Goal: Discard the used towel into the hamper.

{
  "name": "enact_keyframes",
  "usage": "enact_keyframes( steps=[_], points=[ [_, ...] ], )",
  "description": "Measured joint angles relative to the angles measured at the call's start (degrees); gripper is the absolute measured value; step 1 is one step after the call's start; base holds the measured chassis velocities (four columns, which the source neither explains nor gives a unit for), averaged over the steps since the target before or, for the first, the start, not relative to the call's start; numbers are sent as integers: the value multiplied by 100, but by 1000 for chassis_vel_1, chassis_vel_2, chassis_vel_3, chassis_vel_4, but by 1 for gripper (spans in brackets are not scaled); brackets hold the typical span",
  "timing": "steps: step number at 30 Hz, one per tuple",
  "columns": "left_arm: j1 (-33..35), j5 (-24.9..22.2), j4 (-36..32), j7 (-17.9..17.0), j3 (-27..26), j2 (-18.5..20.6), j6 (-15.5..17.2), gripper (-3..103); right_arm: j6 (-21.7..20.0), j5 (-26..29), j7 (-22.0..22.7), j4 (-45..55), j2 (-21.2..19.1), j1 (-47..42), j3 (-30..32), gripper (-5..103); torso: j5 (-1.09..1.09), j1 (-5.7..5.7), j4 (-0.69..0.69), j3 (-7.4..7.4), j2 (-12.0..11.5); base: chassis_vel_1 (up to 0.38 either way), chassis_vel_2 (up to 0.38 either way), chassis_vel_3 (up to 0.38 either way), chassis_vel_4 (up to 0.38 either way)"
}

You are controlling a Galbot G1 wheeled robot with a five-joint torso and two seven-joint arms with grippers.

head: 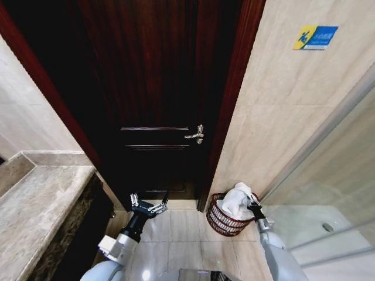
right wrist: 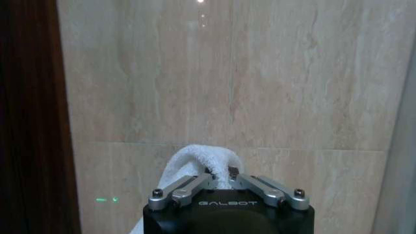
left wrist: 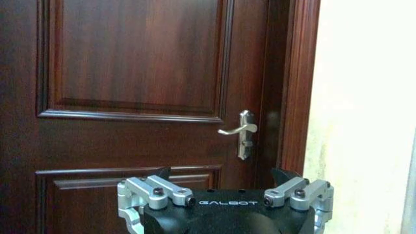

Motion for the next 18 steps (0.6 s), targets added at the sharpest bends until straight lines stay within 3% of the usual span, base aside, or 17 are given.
enact_keyframes(
  steps=[13, 15, 17, 18],
  points=[
    [0, 0, 0, 0, 0, 0, 0, 100, -172, -118, -104, -513, 71, -57, -31, 3, 0, -4, -2, -1, 1, -22, 30, 22, -23],
    [0, 0, 0, 0, 0, 0, 0, 100, -357, -171, -158, -672, 66, 52, -26, 3, 1, -3, 0, -1, 0, 0, 0, 0, 0],
    [0, 0, 0, 0, 0, 0, 0, 100, -1047, -97, -332, -601, 19, 86, -50, 3, 0, -1, 2, 0, 0, 0, 0, 0, 0],
    [0, 0, 0, 0, 0, 0, 0, 100, -1047, -97, -332, -601, 19, 86, -50, 3, 0, -1, 2, 0, 0, 0, 0, 0, 0]
  ],
)
